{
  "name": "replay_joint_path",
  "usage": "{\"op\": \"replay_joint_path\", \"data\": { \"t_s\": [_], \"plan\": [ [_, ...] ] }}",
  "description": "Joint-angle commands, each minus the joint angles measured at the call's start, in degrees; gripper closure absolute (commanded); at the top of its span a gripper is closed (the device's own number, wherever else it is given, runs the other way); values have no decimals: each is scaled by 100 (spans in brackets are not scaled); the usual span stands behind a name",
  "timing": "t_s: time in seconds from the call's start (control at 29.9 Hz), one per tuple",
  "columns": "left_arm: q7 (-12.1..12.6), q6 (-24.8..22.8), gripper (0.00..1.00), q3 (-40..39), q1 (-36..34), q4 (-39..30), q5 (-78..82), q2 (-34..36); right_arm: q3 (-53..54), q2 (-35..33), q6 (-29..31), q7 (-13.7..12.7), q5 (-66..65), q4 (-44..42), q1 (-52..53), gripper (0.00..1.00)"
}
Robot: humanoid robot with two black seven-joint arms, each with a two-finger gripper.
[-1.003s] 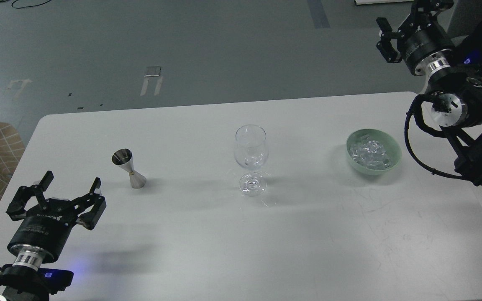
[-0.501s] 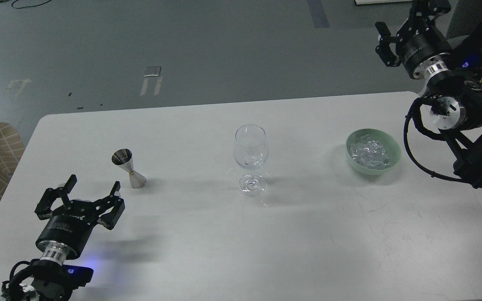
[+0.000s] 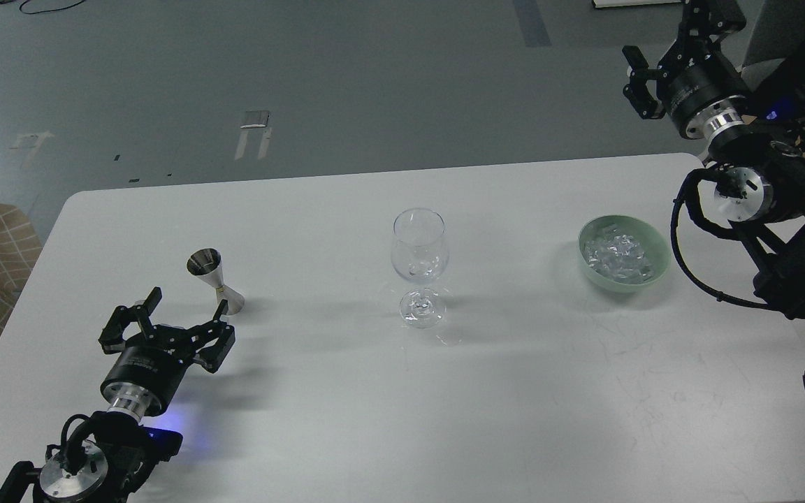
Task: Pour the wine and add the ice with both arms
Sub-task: 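Close the left gripper around the metal jigger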
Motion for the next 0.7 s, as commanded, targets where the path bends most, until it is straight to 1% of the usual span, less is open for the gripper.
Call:
{"op": "replay_joint_path", "data": {
  "t_s": [0.0, 0.2, 0.3, 0.4, 0.67],
  "plan": [
    [12, -116, 1, 36, -239, 365, 9, -71, 0, -7, 0, -9, 0, 0, -1, 0],
    [-6, -310, 1, 81, -520, 778, 210, -290, 0, -7, 0, -9, 0, 0, -1, 0],
    [3, -512, 1, 89, -538, 840, 290, -361, -9, -7, 0, -9, 0, -9, -1, 0],
    [3, -600, 1, 89, -582, 884, 290, -370, -9, -7, 0, -9, 0, -9, -9, 0],
    [-15, -679, 1, 81, -1179, 1718, 299, -361, 0, -16, 0, -9, 0, 0, -36, 0]
  ]
}}
